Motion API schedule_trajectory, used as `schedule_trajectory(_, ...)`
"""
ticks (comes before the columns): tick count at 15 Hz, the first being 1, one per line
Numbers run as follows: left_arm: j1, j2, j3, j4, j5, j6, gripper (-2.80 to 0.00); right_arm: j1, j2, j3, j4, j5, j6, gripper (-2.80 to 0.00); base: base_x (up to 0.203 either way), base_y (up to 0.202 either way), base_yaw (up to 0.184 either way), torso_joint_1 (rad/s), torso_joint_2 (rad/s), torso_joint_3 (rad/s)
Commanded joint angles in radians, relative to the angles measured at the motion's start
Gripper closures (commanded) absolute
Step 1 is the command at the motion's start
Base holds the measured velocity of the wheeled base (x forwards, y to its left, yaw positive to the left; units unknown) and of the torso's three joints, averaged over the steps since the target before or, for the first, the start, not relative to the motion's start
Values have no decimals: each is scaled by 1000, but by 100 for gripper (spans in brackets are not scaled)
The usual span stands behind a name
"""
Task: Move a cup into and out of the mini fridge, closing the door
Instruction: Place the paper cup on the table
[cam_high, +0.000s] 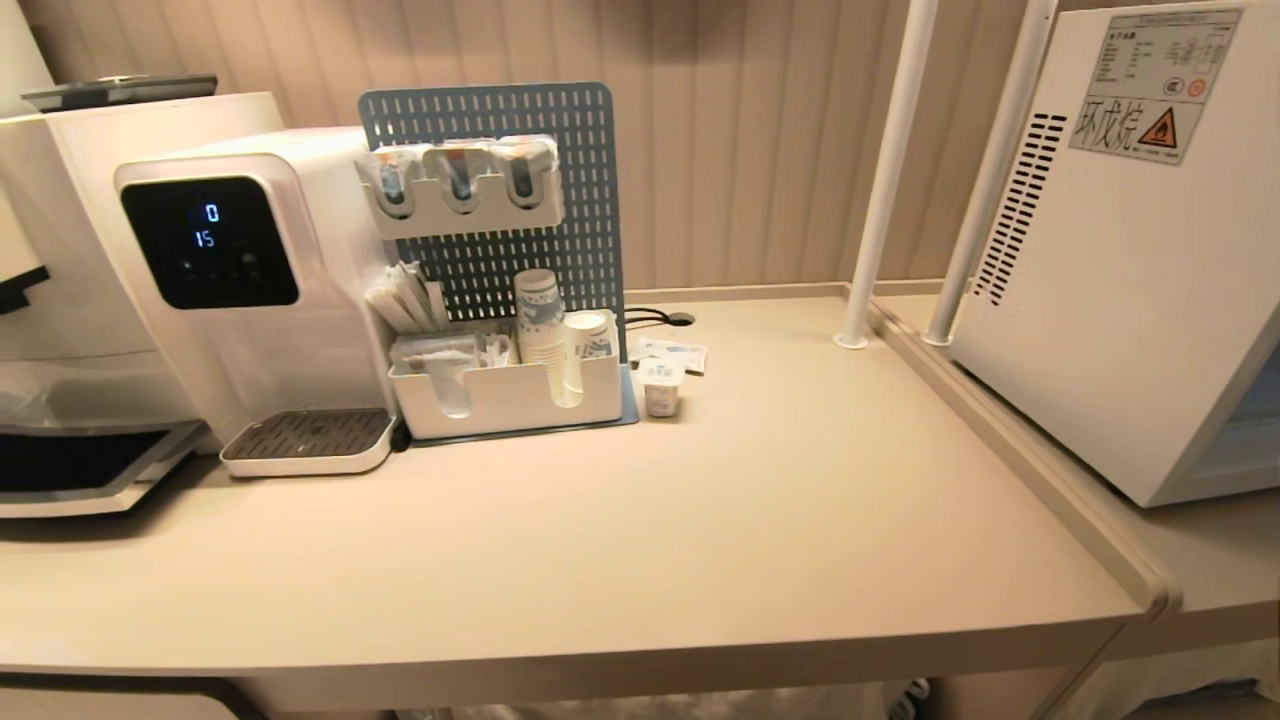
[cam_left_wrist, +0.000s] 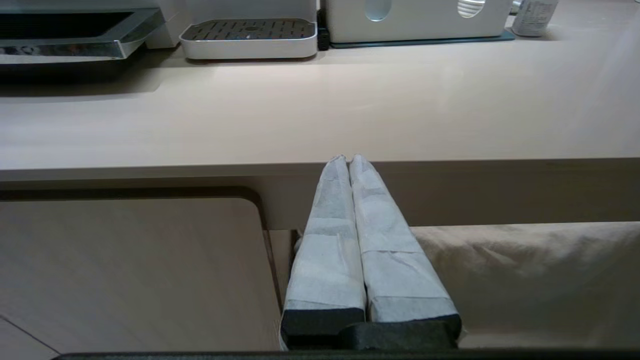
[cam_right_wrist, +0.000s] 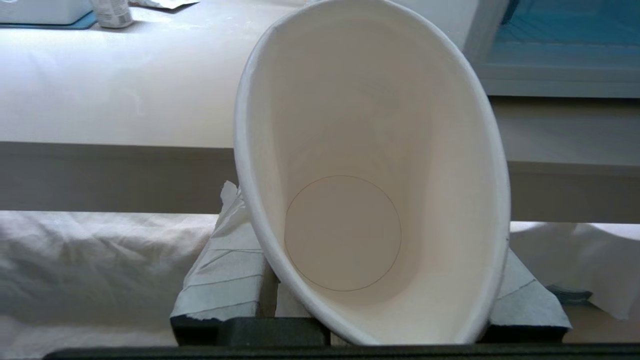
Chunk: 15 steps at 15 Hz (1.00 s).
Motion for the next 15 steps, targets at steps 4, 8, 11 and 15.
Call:
schedule_trajectory(4,0,2,2,0,1,0,0,0,0,18,0,0,-1,0,0,182,-2,2,2,5)
schedule_trajectory(8,0,2,2,0,1,0,0,0,0,18,0,0,-1,0,0,180,-1,5,1,0)
schedule_trajectory(11,0,2,2,-2,0,1,0,0,0,18,0,0,-2,0,0,175,0,3,3,4)
schedule_trajectory(15,0,2,2,0,0,1,0,0,0,18,-3,2,-8,0,0,121,0,-1,3,2)
